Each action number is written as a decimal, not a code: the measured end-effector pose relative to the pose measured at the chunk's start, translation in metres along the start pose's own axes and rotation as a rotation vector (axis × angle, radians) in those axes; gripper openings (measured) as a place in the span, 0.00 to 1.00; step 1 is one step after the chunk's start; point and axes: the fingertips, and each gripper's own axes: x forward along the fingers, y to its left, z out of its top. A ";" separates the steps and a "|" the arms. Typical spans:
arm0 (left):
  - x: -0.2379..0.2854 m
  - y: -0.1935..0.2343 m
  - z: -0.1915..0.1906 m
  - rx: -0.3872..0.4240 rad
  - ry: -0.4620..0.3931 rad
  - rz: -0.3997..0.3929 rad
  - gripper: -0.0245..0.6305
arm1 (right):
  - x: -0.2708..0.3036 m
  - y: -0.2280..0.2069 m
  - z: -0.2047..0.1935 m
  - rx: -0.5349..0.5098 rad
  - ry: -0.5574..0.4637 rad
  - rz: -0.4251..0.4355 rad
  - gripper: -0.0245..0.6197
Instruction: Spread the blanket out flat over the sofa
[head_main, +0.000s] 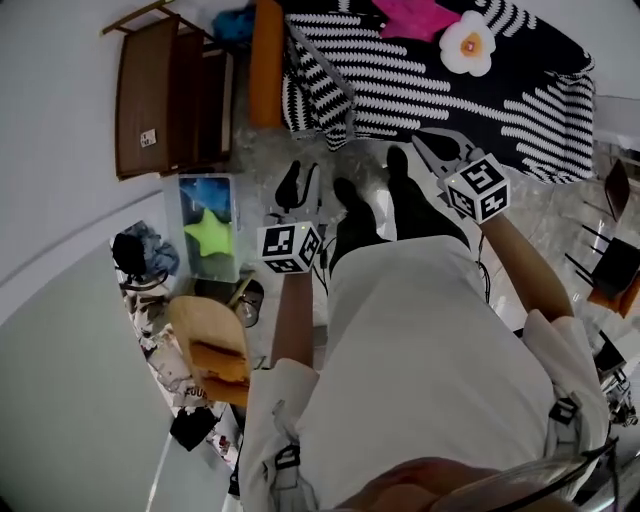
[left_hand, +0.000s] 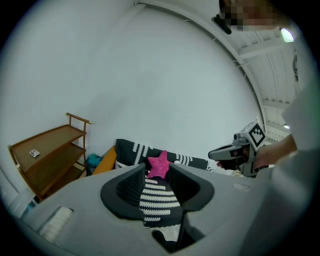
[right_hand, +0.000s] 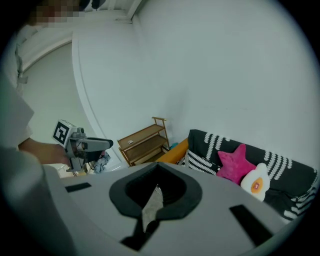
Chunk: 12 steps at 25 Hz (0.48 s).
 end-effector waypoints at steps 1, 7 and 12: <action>0.008 -0.001 -0.003 -0.002 0.004 0.004 0.27 | 0.005 -0.003 -0.004 0.003 0.011 0.013 0.03; 0.057 -0.004 -0.023 -0.030 0.007 0.084 0.27 | 0.040 -0.029 -0.016 -0.037 0.070 0.106 0.03; 0.095 -0.005 -0.058 -0.095 0.032 0.150 0.27 | 0.065 -0.063 -0.029 -0.051 0.110 0.154 0.03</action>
